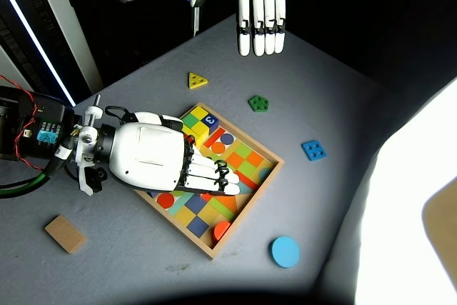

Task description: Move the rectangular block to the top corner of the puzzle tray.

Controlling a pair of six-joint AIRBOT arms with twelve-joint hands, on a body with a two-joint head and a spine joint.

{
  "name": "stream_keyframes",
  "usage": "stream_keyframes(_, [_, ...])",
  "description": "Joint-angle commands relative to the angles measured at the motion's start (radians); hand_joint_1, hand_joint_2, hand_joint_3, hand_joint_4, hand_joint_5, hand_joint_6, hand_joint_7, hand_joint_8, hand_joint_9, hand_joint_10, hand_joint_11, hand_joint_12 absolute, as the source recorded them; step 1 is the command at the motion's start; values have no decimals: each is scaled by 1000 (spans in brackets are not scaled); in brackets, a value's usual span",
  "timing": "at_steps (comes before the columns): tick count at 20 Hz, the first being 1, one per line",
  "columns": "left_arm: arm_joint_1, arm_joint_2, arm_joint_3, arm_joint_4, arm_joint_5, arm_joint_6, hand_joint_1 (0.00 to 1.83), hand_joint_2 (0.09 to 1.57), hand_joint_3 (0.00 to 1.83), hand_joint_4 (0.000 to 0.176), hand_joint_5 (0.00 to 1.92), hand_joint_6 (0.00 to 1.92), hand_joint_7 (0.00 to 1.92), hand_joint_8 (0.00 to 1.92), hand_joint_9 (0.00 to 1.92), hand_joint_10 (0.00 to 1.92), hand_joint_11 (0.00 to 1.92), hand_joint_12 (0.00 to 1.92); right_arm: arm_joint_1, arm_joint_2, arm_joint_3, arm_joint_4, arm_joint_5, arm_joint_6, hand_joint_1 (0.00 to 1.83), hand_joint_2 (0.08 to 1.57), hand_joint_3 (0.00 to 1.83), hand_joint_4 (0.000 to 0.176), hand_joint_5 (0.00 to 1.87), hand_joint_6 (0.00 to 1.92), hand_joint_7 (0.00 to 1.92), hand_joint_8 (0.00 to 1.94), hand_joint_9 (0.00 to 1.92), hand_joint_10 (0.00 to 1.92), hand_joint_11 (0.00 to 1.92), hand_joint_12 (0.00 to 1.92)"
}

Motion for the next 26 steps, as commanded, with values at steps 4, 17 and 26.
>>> stream_keyframes(4, [-7,2,0,10,83,-3,0,1157,0,44,14,2,5,1,1,0,0,152,4,2,4,-16,85,0,0,1119,4,0,783,0,209,4,5,2,0,0])
stream_keyframes(17, [-7,2,0,10,83,-3,0,1162,1,40,39,3,32,2,17,3,0,187,-11,3,6,-16,82,-4,0,1115,0,3,780,8,195,9,45,15,0,0])
stream_keyframes(26, [-7,2,2,10,83,-3,0,1161,0,39,44,2,36,1,21,4,0,241,-15,10,13,-16,87,-12,0,1119,1,1,771,4,197,2,19,5,0,0])
